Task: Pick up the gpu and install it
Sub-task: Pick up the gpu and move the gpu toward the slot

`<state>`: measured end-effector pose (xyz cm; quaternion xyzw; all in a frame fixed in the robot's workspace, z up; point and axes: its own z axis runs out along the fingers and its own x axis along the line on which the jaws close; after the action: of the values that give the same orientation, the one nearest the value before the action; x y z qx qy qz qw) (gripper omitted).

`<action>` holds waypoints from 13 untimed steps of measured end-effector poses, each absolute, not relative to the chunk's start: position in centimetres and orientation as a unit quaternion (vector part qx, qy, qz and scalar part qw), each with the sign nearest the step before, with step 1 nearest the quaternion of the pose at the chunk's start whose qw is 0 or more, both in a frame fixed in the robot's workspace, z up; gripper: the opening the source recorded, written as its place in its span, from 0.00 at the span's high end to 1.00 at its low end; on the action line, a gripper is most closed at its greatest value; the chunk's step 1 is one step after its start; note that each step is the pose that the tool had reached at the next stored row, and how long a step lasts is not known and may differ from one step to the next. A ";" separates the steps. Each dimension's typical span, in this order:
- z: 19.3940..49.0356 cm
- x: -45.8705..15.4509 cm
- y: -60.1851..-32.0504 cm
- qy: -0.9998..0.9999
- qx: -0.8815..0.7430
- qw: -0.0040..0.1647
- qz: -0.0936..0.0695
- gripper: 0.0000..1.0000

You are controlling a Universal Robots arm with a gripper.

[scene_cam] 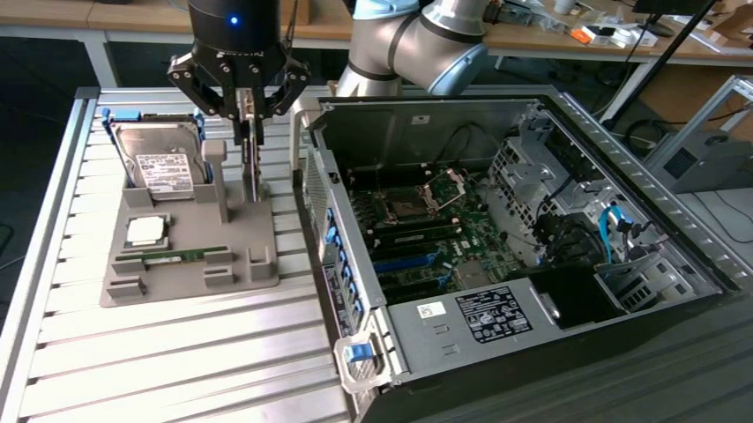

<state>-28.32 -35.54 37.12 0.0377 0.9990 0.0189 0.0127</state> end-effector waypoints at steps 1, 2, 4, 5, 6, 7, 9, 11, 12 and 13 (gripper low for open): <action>37.1 -28.3 -35.5 0.999 0.038 0.013 0.019 0.73; 37.2 -28.3 -35.5 0.999 0.038 0.013 0.019 0.73; 37.2 -28.3 -35.5 0.999 0.038 0.013 0.019 0.73; 37.2 -28.3 -35.5 0.999 0.038 0.013 0.019 0.73; 37.2 -28.3 -35.5 0.999 0.038 0.013 0.019 0.73; 37.3 -28.3 -35.5 0.999 0.038 0.013 0.019 0.73; 37.3 -28.3 -35.5 0.999 0.038 0.013 0.019 0.73; 37.4 -28.3 -35.5 0.999 0.038 0.013 0.019 0.73; 37.4 -28.3 -35.5 0.999 0.038 0.013 0.019 0.73; 37.4 -28.3 -35.5 0.999 0.038 0.013 0.019 0.73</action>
<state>-28.32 -35.54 37.41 0.0378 0.9990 0.0189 0.0127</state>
